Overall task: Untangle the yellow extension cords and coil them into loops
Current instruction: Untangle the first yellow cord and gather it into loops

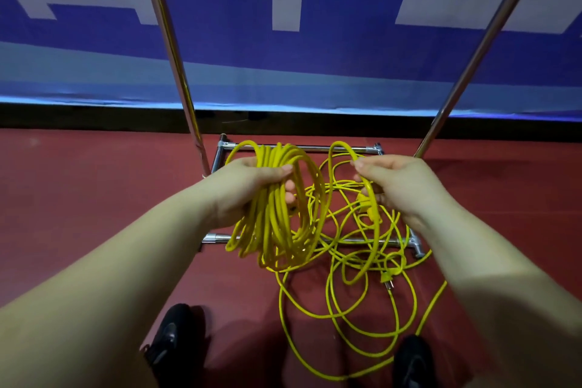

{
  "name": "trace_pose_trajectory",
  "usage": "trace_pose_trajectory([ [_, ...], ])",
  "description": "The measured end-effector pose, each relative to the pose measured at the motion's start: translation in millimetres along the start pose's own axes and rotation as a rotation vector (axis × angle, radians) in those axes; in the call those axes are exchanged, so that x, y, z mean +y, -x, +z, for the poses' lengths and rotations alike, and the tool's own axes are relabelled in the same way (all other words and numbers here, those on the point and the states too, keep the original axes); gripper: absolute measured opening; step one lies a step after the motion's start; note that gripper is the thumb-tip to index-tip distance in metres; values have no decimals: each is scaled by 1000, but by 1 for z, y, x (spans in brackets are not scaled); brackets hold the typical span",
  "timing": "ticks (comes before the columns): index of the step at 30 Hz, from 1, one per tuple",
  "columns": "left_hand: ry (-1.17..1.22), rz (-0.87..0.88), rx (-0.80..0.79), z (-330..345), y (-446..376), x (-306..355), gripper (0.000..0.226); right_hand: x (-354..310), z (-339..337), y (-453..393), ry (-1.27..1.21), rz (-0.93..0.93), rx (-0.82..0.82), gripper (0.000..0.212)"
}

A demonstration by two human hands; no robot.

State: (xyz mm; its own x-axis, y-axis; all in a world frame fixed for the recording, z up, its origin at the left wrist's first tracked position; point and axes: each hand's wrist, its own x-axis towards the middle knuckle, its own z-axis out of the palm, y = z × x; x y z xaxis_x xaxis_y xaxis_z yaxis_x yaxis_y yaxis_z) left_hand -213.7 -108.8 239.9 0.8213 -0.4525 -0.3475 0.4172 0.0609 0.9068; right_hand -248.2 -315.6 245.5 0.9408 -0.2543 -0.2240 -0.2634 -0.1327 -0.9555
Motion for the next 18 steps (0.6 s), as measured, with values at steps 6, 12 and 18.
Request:
trace_pose_trajectory([
  [6,-67,-25,-81,20,-1,-12,12,-7,8,4,-154,97,-98,7],
  [12,-75,-14,-85,29,-4,-18,8,-10,15,4,-366,156,-145,6],
  [18,-199,49,-68,35,-2,-19,34,-11,24,5,-513,215,-149,5],
])
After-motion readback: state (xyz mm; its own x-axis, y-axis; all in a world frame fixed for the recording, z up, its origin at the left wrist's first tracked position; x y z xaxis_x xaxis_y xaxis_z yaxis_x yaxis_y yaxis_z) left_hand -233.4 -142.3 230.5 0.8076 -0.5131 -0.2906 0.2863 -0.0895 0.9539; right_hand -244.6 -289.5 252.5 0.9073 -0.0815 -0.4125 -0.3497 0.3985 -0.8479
